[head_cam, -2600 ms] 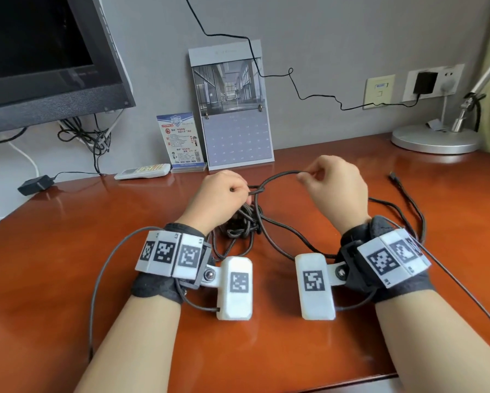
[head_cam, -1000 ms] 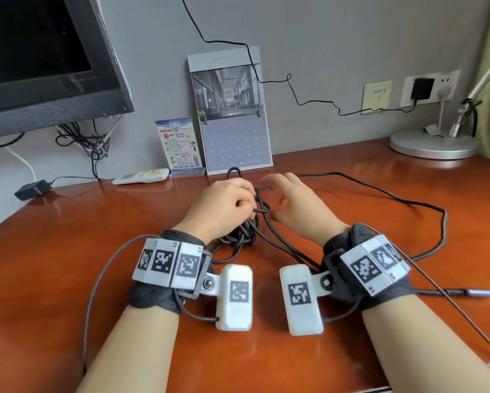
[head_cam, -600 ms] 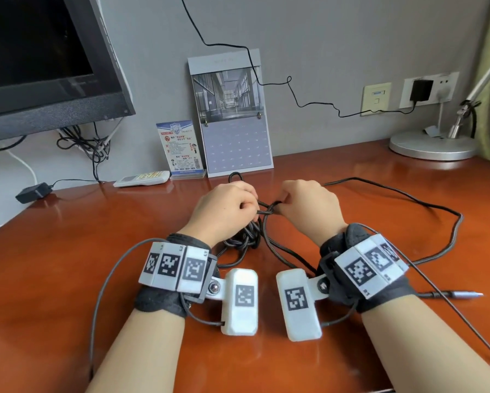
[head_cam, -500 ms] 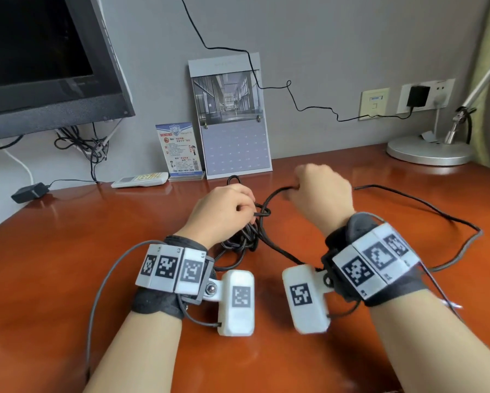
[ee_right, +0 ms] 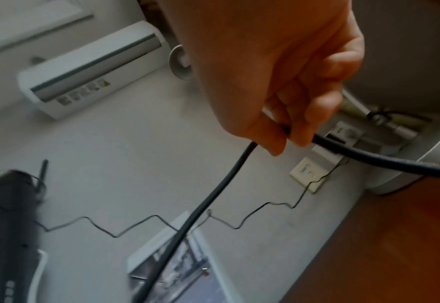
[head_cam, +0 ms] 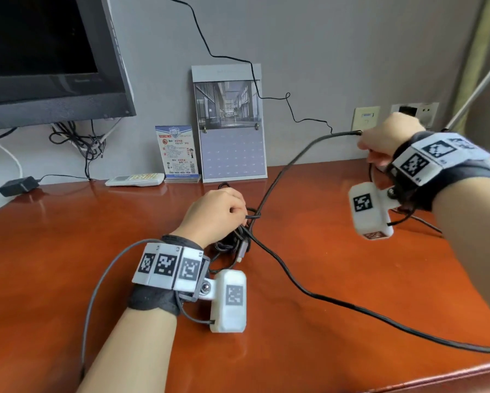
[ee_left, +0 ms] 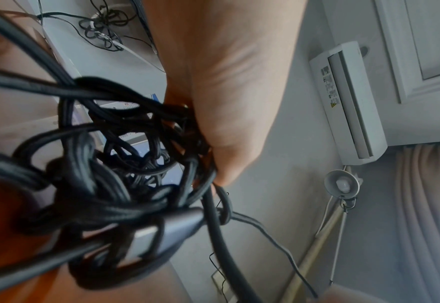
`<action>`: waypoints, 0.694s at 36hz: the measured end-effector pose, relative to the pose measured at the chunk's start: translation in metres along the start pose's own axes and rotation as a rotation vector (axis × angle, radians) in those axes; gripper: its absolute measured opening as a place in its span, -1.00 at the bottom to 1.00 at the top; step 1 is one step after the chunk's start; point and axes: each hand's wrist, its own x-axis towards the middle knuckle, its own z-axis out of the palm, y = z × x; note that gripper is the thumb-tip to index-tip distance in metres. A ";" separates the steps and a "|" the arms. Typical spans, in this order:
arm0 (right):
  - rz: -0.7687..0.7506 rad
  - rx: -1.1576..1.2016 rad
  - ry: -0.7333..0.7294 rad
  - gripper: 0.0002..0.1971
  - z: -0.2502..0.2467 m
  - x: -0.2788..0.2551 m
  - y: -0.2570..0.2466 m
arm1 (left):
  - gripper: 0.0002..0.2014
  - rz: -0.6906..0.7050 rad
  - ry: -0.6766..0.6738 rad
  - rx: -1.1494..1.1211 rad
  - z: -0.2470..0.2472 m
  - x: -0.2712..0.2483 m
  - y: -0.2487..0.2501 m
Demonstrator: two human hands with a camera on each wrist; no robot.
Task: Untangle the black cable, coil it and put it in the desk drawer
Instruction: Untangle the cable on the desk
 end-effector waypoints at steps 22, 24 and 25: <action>-0.092 -0.258 -0.283 -0.72 0.043 0.001 0.025 | -0.77 -0.035 -0.011 0.072 -0.001 -0.003 0.006; -0.211 -0.209 -0.372 -0.61 0.052 -0.012 0.008 | -0.79 -0.033 -0.008 0.067 0.000 -0.003 0.006; -0.293 -0.185 -0.421 -0.54 0.056 -0.021 -0.001 | -0.79 -0.031 -0.007 0.065 0.000 -0.003 0.006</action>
